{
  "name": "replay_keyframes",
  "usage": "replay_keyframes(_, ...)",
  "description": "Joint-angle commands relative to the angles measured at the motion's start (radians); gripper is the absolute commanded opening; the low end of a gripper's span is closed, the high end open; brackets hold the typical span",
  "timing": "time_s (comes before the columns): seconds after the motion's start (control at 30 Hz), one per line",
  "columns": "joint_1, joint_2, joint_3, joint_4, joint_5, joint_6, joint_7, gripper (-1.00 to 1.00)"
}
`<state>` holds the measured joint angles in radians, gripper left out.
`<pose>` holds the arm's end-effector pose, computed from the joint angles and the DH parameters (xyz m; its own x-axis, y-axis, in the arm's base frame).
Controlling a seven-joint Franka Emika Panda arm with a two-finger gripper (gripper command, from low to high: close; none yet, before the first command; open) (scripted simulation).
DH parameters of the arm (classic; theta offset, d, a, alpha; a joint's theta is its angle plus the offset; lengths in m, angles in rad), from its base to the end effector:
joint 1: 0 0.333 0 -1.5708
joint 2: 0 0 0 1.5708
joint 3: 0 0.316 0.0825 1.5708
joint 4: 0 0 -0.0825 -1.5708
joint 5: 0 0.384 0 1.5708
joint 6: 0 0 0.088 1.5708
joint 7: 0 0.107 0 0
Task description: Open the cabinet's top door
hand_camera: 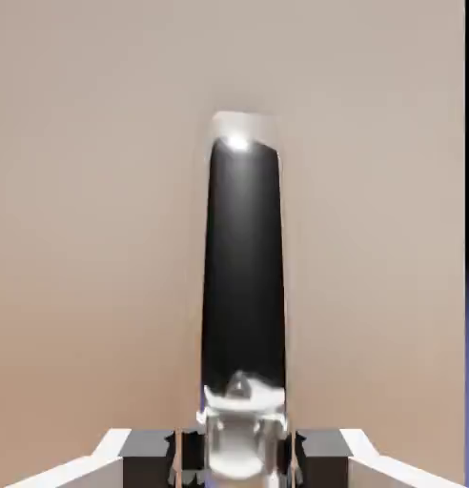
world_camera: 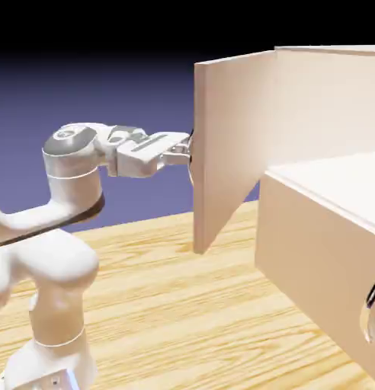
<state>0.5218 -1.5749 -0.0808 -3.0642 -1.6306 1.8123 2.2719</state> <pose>0.1968 -0.0013 0.5343 -0.5128 -0.4865 0.7073 -0.5143 -0.4857 -0.7069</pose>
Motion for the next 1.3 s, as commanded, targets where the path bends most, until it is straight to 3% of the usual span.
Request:
replay_keyframes(0.0,0.005,0.007,0.037,0.002,0.033,-0.021,0.006,-1.00)
replay_keyframes(0.3,0.029,0.143,0.363,0.067,0.339,-0.205,0.084,-1.00)
replay_keyframes(0.57,-0.048,0.359,0.653,0.230,0.609,-0.391,0.178,-1.00)
replay_keyframes(0.93,-0.376,0.657,1.043,0.606,0.872,-0.678,0.289,-1.00)
replay_keyframes(1.27,-0.738,0.761,1.344,0.924,0.981,-0.875,0.315,-1.00)
